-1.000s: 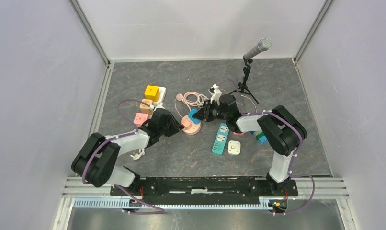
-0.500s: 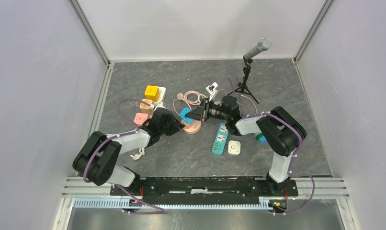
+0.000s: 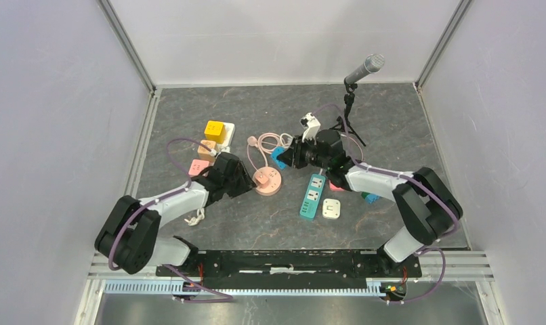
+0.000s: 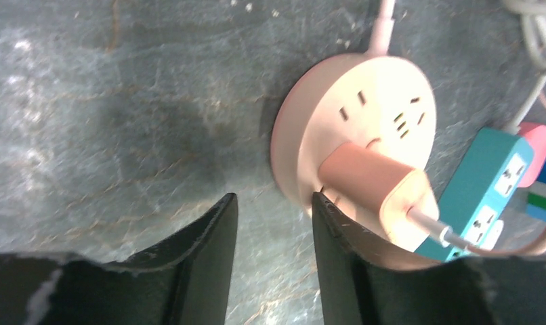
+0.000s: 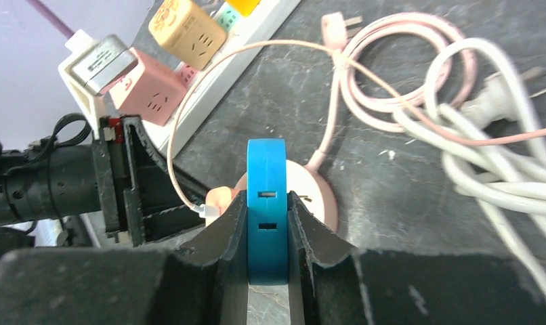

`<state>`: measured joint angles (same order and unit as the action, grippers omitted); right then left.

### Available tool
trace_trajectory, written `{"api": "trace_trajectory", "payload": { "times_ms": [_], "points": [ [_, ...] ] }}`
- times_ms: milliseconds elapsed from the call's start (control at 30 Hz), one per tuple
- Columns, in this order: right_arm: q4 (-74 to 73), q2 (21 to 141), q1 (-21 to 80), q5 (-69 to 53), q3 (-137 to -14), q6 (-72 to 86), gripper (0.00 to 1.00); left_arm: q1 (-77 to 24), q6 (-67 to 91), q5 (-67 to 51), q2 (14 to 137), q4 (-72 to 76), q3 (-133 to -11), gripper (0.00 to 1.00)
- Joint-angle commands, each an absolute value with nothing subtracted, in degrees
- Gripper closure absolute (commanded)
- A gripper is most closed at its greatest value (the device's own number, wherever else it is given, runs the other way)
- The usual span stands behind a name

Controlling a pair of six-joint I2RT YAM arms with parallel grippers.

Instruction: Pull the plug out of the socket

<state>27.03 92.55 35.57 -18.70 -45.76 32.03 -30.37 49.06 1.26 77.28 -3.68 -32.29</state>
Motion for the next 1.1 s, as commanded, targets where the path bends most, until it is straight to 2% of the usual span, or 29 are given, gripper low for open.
{"api": "trace_trajectory", "payload": {
  "times_ms": [0, 267, 500, 700, 900, 1000, 1067],
  "points": [
    [21.4, 87.0, 35.4, -10.5, -46.2, 26.4, 1.0, -30.8, 43.7, 2.4, 73.0, -16.0, -36.2, 0.44],
    [13.9, 84.2, 35.5, -7.1, -44.1, 25.0, 0.95, -30.8, 43.1, 15.3, 62.4, -30.3, -40.9, 0.23],
    [10.3, 84.4, 36.3, -10.1, -42.3, 29.0, 0.89, -30.8, 42.1, 22.8, 45.4, -43.5, -44.5, 0.01],
    [9.8, 86.5, 38.2, -10.4, -41.2, 29.6, 0.78, -30.8, 38.4, 23.6, 30.5, -50.7, -49.6, 0.0],
    [8.6, 90.0, 39.5, -6.1, -42.4, 29.6, 0.67, -30.8, 36.4, 25.6, 21.4, -60.2, -56.1, 0.0],
    [7.5, 90.3, 39.6, -3.5, -43.3, 29.5, 0.58, -30.8, 36.2, 22.9, 17.3, -61.0, -56.5, 0.0],
    [5.2, 90.6, 39.6, -0.6, -44.8, 29.0, 0.45, -30.8, 37.4, 21.9, 15.7, -61.7, -56.4, 0.0]
  ]
}}
